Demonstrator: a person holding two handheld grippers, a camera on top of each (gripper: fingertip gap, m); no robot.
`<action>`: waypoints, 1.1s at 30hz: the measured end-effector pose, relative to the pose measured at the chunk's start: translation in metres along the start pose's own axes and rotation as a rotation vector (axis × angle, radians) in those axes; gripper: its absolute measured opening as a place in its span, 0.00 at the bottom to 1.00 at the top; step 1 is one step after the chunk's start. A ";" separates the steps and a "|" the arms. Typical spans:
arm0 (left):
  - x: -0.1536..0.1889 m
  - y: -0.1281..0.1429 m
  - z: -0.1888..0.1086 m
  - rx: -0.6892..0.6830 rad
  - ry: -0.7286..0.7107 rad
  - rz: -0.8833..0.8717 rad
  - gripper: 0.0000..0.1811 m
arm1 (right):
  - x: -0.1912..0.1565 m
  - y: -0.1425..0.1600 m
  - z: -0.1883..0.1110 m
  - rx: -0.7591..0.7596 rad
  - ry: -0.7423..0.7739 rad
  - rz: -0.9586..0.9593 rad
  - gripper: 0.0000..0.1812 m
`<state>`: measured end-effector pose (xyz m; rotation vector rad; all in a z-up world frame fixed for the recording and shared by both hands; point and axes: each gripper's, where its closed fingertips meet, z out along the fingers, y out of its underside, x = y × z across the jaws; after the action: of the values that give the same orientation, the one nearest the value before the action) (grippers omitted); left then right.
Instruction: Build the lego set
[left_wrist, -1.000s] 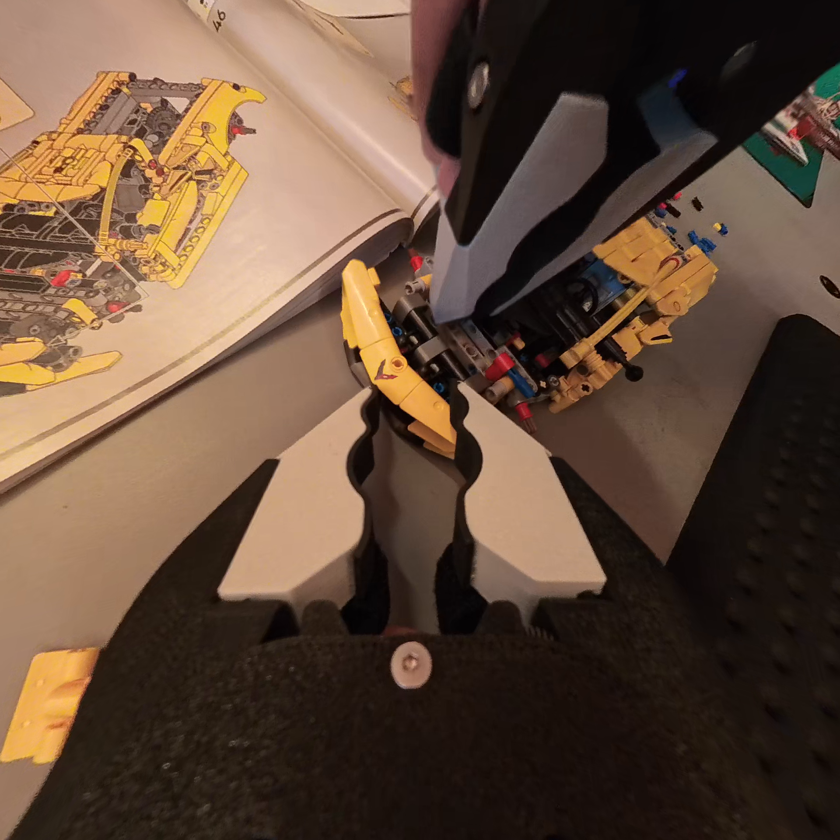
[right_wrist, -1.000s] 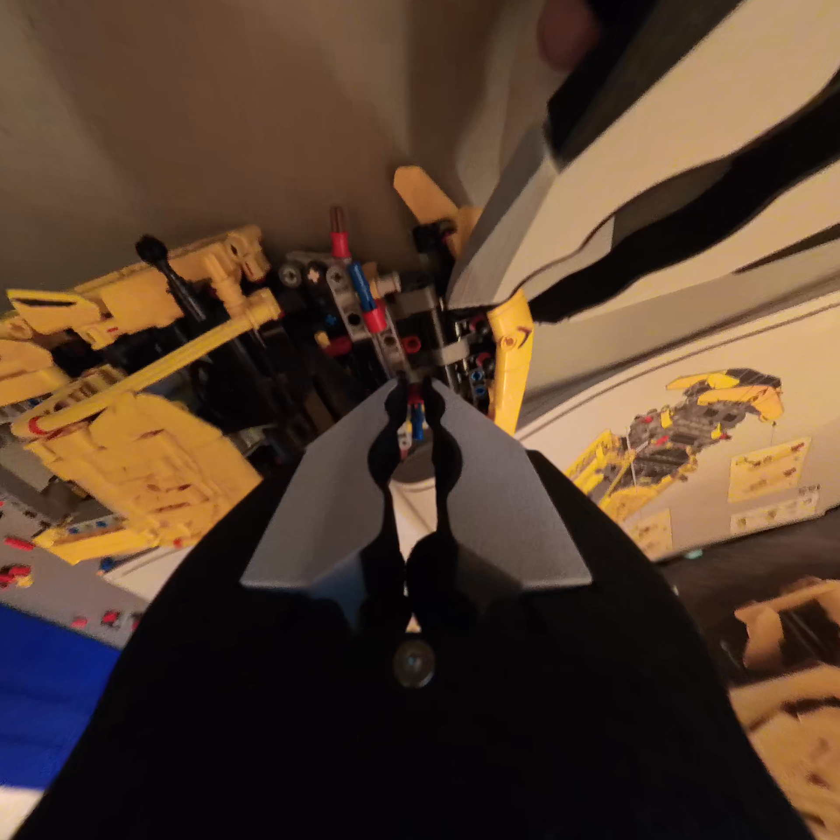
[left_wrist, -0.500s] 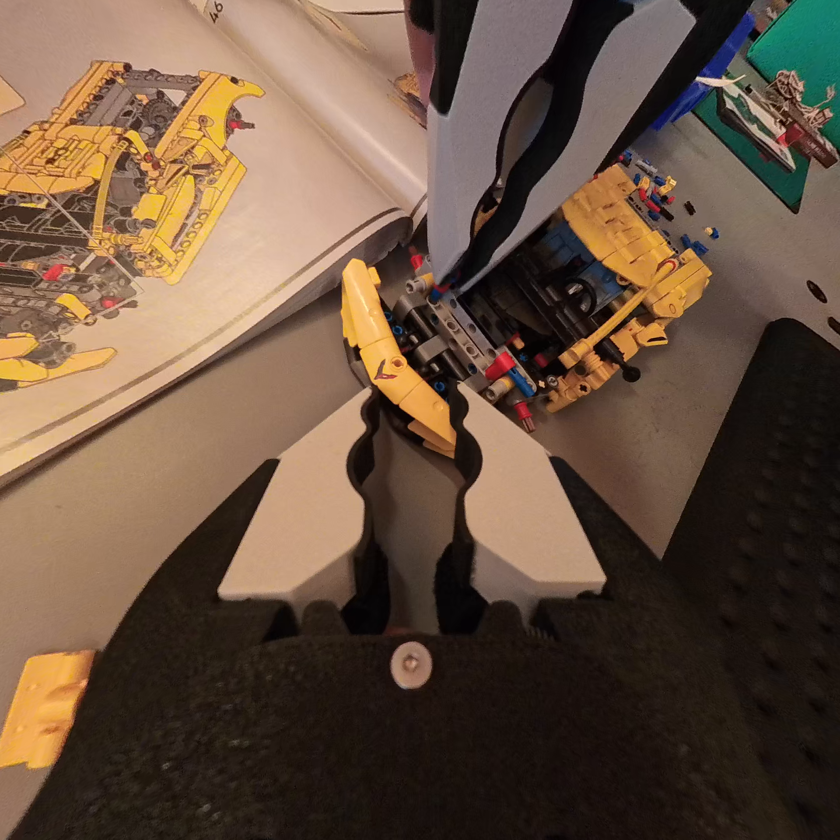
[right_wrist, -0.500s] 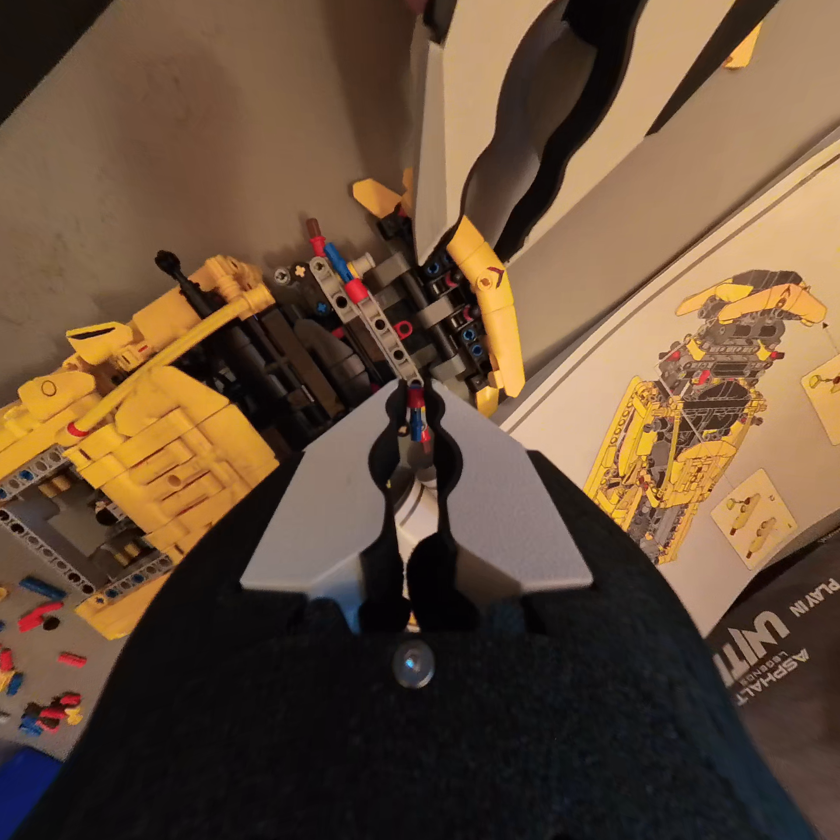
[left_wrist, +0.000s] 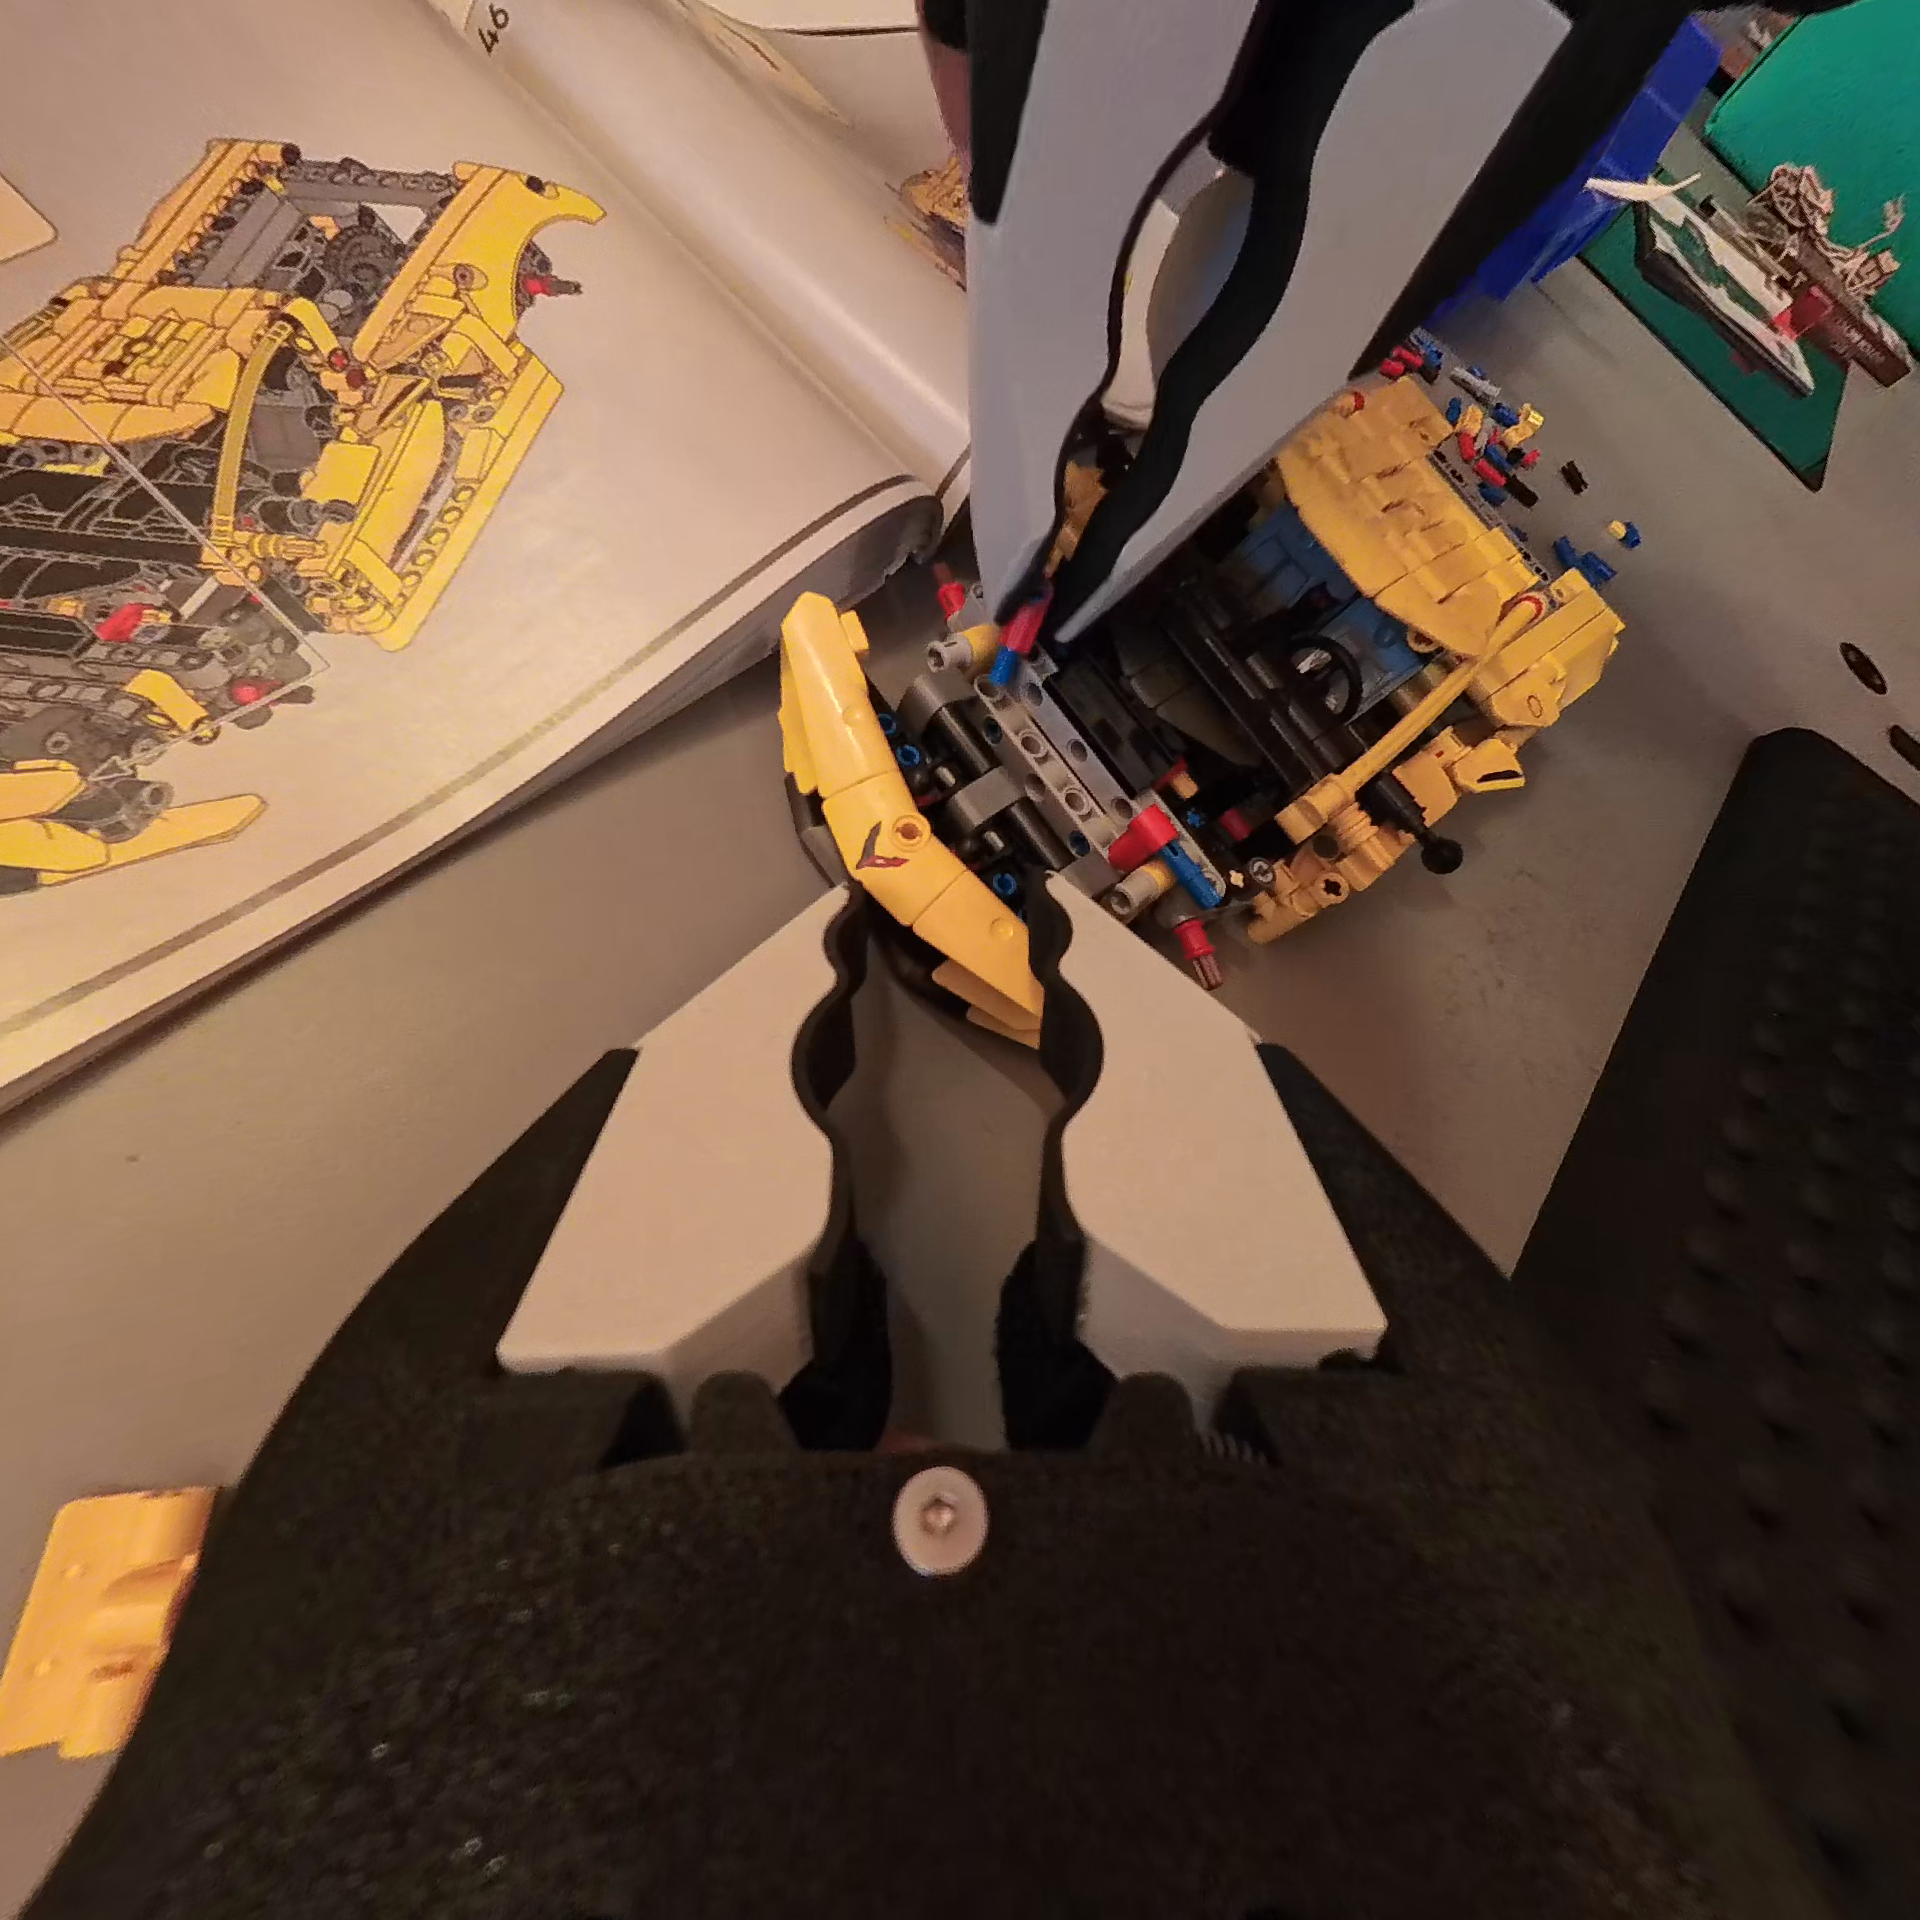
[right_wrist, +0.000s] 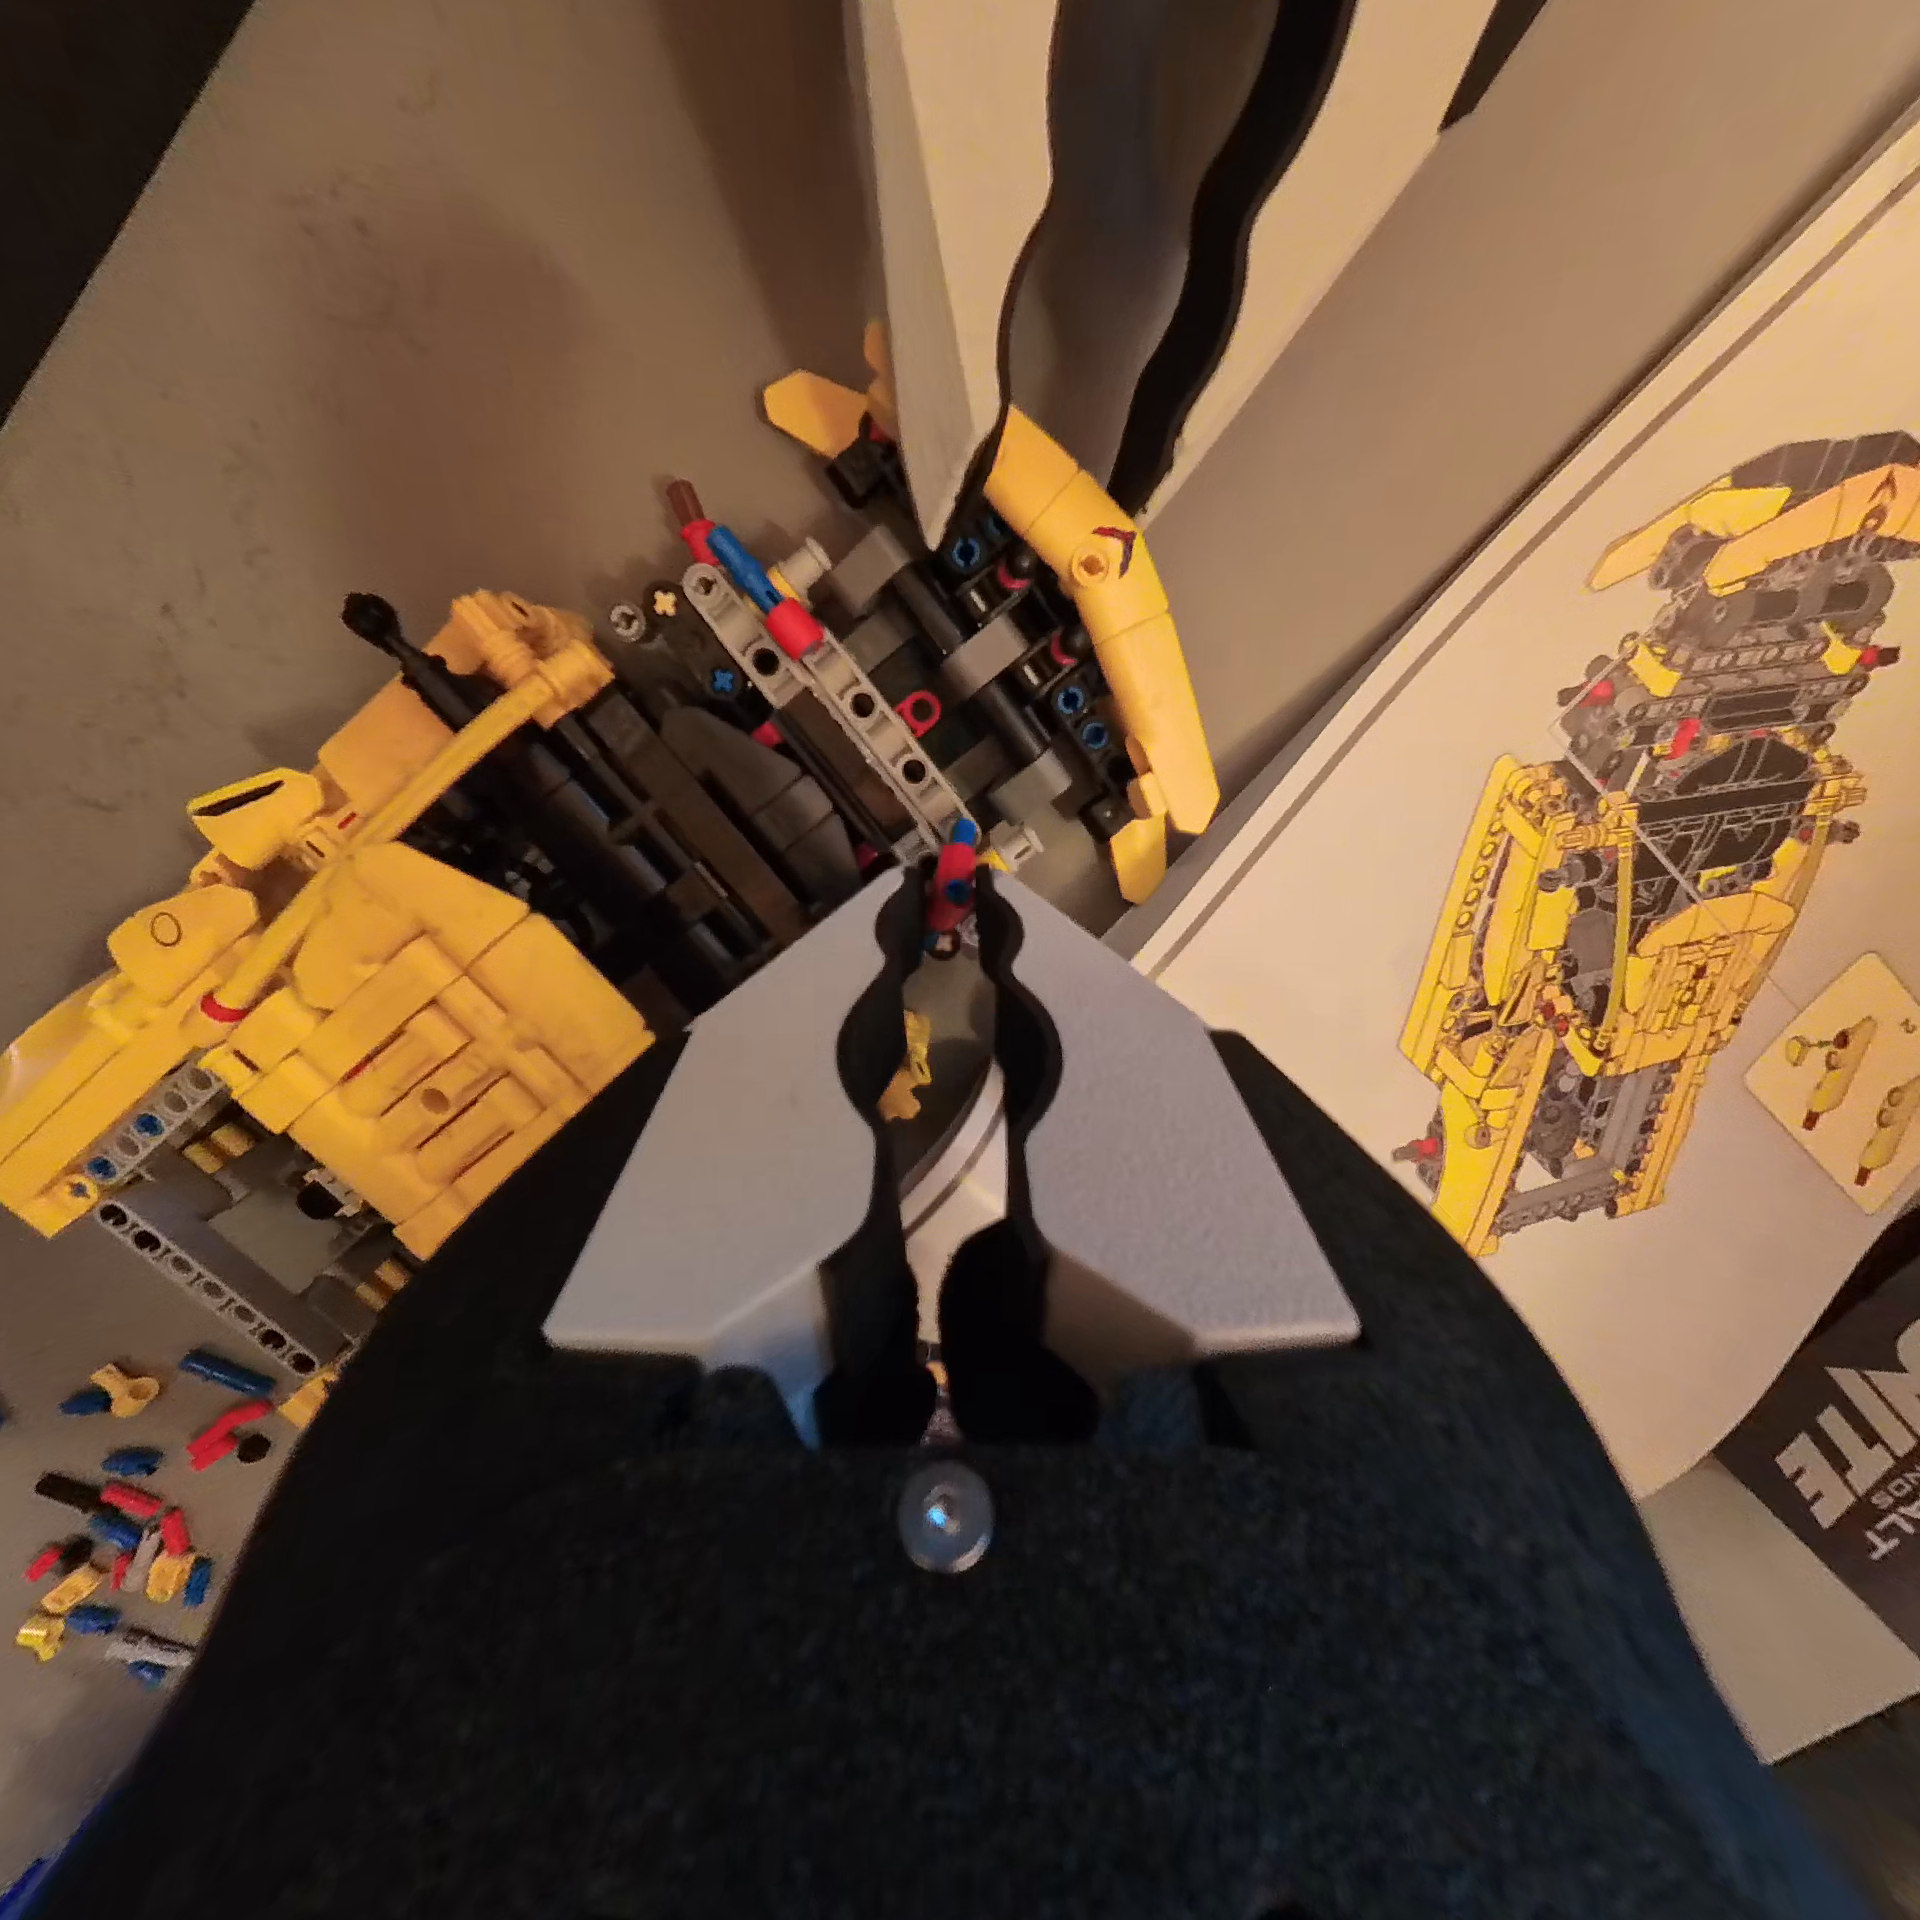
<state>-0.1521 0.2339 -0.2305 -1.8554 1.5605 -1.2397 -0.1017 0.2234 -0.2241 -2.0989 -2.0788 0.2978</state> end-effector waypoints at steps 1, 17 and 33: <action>0.000 0.000 0.000 0.000 0.000 0.000 0.17 | 0.000 0.000 -0.001 0.004 0.002 0.003 0.05; 0.000 0.000 0.000 0.000 0.000 0.002 0.17 | 0.010 -0.002 -0.009 -0.019 0.065 0.032 0.04; 0.000 0.000 0.000 -0.001 0.005 -0.005 0.17 | 0.008 0.000 -0.006 -0.652 0.213 -0.635 0.03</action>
<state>-0.1523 0.2334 -0.2305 -1.8596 1.5605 -1.2475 -0.1006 0.2312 -0.2186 -1.4608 -2.7796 -0.7386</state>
